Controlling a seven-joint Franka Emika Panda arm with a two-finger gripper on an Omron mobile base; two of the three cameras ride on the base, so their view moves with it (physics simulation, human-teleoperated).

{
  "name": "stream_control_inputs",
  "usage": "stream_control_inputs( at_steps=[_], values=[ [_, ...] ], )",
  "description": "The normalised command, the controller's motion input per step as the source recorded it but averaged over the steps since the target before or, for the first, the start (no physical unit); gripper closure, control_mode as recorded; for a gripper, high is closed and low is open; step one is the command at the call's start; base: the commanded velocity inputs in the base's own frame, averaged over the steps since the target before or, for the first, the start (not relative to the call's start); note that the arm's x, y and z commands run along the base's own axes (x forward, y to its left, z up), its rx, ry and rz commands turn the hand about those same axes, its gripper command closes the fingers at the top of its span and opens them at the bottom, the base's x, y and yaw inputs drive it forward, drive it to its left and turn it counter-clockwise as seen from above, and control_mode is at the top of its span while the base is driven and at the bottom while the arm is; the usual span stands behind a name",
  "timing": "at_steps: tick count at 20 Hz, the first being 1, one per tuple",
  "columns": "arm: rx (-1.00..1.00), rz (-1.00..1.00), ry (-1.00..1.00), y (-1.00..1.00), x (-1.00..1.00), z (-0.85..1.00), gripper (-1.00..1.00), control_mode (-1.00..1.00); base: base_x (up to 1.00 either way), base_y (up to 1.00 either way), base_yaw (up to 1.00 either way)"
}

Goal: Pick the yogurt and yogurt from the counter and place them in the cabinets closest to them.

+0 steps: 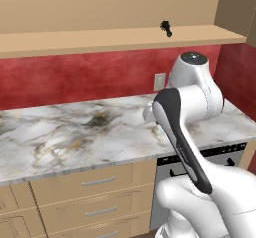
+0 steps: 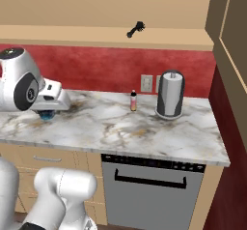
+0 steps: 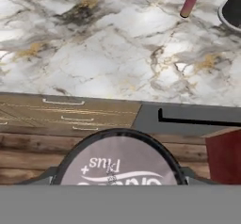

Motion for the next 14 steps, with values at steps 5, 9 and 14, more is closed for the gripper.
stream_control_inputs(
  at_steps=[5, 9, 14],
  values=[
    [0.0, 0.0, -0.2, -0.06, -0.21, 0.44, 1.0, -1.0, 0.0, 0.0, 0.0],
    [0.02, 0.0, -0.21, -0.09, -0.09, 0.53, 1.0, -1.0, 0.0, 0.0, 0.0],
    [0.07, 0.0, -0.2, -0.1, 0.0, 0.54, 1.0, -1.0, 0.0, 0.0, 0.0]
  ],
)
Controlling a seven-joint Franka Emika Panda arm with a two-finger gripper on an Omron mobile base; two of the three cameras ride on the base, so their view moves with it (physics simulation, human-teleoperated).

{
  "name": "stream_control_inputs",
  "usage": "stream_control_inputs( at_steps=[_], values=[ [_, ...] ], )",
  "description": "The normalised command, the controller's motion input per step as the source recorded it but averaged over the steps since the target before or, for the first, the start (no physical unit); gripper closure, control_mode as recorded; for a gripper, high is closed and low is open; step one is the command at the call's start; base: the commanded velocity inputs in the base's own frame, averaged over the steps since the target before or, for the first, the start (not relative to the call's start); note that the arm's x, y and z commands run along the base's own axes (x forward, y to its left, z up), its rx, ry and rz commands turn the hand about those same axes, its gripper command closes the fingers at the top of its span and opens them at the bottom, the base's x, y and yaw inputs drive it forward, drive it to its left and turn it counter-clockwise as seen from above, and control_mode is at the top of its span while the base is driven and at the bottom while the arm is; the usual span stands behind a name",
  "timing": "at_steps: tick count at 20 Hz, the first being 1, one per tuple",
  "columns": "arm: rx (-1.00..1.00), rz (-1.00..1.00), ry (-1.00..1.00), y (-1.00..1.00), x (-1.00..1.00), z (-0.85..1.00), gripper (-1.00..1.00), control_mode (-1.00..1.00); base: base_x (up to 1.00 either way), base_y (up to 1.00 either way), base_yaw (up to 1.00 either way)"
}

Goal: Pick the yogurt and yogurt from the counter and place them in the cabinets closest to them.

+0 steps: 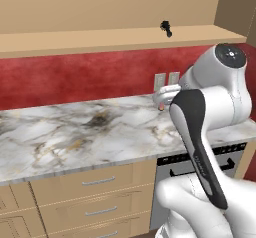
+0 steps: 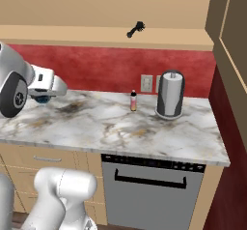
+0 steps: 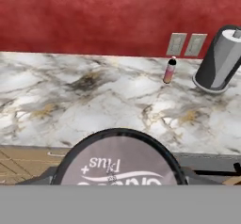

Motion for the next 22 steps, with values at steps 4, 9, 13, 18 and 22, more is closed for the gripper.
stream_control_inputs(
  at_steps=[4, 9, 13, 18, 22],
  values=[
    [0.08, 0.0, -0.16, -0.08, 0.0, 0.53, 1.0, -1.0, 0.0, 0.0, 0.0],
    [0.01, -0.01, -0.1, -0.03, 0.07, 0.41, 1.0, -1.0, 0.0, 0.0, 0.0],
    [0.0, 0.01, -0.13, 0.0, -0.04, 0.14, 1.0, -1.0, 0.0, 0.0, 0.0],
    [0.01, -0.02, -0.16, 0.0, 0.04, 0.41, 1.0, -1.0, 0.0, 0.0, 0.0],
    [0.01, -0.02, -0.1, 0.0, 0.32, 0.28, 1.0, -1.0, 0.0, 0.0, 0.0]
  ],
)
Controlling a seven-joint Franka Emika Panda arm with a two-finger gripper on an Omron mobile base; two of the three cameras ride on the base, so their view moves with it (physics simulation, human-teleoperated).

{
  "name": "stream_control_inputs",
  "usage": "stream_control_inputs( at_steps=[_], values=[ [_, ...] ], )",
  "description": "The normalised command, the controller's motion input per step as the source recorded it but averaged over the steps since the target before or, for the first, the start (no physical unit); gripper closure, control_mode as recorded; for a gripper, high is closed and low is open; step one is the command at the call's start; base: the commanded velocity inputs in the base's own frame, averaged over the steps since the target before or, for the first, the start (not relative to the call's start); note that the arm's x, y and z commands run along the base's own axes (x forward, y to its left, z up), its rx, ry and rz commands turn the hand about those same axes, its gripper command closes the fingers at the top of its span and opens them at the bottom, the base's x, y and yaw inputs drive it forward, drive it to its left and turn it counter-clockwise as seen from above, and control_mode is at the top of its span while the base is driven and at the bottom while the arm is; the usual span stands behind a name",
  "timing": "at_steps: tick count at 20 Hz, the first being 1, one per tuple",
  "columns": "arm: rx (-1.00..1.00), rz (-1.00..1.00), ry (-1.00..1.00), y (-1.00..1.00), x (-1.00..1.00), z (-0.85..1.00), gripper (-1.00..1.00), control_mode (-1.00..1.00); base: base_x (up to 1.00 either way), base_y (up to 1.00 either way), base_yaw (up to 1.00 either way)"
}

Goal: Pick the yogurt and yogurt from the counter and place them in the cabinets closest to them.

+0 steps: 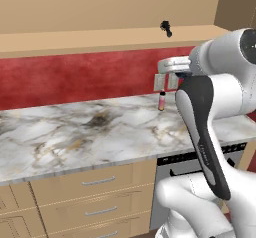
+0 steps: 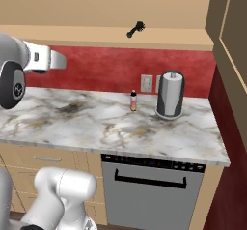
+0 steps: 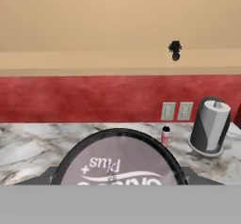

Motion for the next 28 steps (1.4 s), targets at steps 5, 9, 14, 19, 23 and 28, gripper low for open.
stream_control_inputs(
  at_steps=[5, 9, 14, 19, 23, 28],
  values=[
    [0.01, -0.01, -0.06, 0.0, 0.5, 0.2, 1.0, -1.0, 0.0, 0.0, 0.0],
    [0.02, -0.02, -0.08, 0.0, 0.37, 0.31, 1.0, -1.0, 0.0, 0.0, 0.0],
    [0.02, -0.01, -0.09, 0.0, 0.36, 0.24, 1.0, -1.0, 0.0, 0.0, 0.0],
    [0.09, 0.0, -0.04, -0.01, 0.28, 0.03, 1.0, -1.0, 0.0, 0.0, 0.0],
    [0.05, 0.0, 0.0, -0.02, 0.07, 0.0, 1.0, -1.0, 0.0, 0.0, 0.0],
    [0.0, 0.0, 0.0, 0.0, 0.22, 0.02, 1.0, -1.0, 0.0, 0.0, 0.0]
  ],
)
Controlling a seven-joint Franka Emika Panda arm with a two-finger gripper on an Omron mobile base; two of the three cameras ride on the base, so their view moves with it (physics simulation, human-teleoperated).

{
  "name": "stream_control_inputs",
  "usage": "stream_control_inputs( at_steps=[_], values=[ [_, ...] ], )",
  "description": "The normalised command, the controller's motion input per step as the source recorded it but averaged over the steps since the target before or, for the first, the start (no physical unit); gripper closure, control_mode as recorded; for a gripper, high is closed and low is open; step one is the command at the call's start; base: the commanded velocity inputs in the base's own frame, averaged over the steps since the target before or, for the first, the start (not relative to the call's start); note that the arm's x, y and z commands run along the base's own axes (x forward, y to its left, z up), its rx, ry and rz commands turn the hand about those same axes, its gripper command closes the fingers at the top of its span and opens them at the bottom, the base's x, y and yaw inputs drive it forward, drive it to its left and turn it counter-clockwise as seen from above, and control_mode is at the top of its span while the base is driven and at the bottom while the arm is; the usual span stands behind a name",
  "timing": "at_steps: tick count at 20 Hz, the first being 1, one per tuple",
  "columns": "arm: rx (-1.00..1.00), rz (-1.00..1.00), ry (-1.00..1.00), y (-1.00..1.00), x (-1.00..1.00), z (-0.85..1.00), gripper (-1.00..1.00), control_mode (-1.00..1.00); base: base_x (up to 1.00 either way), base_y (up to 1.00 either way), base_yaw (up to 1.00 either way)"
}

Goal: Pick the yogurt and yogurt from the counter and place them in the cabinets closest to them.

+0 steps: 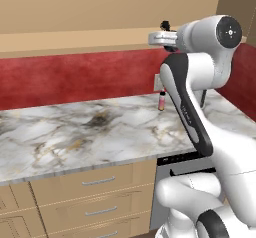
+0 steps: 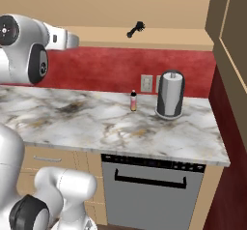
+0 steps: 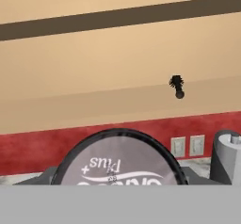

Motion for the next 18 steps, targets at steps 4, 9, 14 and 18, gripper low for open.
stream_control_inputs(
  at_steps=[4, 9, 14, 18],
  values=[
    [0.0, 0.0, 0.01, 0.0, 0.58, 0.04, 1.0, -1.0, 0.0, 0.0, 0.0],
    [0.01, 0.0, 0.03, 0.0, 0.61, 0.06, 1.0, -1.0, 0.0, 0.0, 0.0],
    [0.0, 0.0, 0.05, 0.0, 0.44, 0.02, 1.0, -1.0, 0.0, 0.0, 0.0],
    [-0.01, 0.0, 0.11, 0.03, 0.38, -0.03, 1.0, -1.0, 0.0, 0.0, 0.0]
  ],
)
